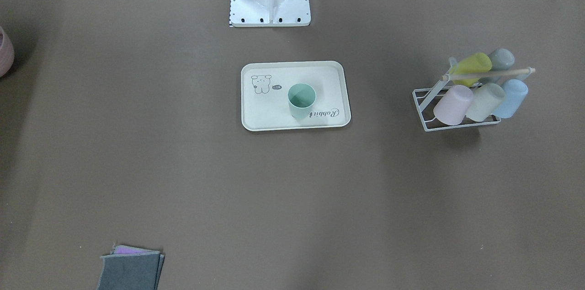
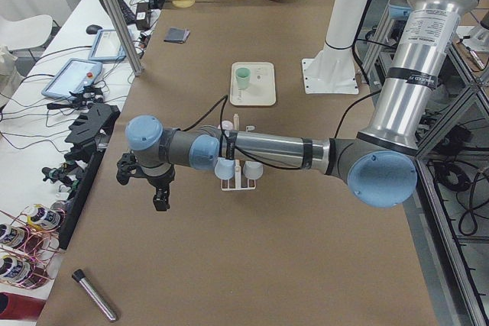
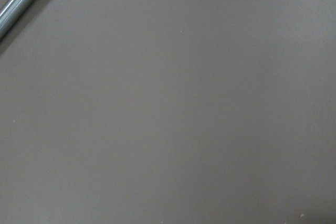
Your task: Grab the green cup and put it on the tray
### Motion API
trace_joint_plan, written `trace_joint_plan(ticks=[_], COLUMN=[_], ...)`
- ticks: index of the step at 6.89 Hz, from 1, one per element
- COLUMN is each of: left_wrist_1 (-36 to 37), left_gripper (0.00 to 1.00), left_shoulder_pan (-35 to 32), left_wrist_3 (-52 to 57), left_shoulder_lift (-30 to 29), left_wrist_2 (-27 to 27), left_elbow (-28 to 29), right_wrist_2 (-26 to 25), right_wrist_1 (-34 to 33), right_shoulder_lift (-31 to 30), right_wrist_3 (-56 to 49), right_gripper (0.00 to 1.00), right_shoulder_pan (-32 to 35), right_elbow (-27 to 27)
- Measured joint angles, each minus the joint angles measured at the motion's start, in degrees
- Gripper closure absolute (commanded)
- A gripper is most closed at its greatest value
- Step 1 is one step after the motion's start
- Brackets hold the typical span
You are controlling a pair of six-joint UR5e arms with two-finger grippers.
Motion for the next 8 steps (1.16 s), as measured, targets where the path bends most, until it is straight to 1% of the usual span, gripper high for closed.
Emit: trace_joint_plan(ticks=[3, 8], left_wrist_1=[-0.2, -0.3], left_gripper=[0.02, 0.02], left_shoulder_pan=[-0.1, -0.3], left_wrist_3=[0.3, 0.3], left_shoulder_lift=[8.1, 16.1], left_wrist_2=[-2.2, -2.6], left_elbow=[-5.8, -11.6], right_wrist_2=[0.2, 0.4], right_wrist_1=[-0.1, -0.1], right_shoulder_lift=[0.1, 0.3], right_wrist_3=[0.0, 0.1], right_gripper=[0.00, 0.00], right_shoulder_pan=[0.1, 0.1], right_elbow=[0.0, 0.0])
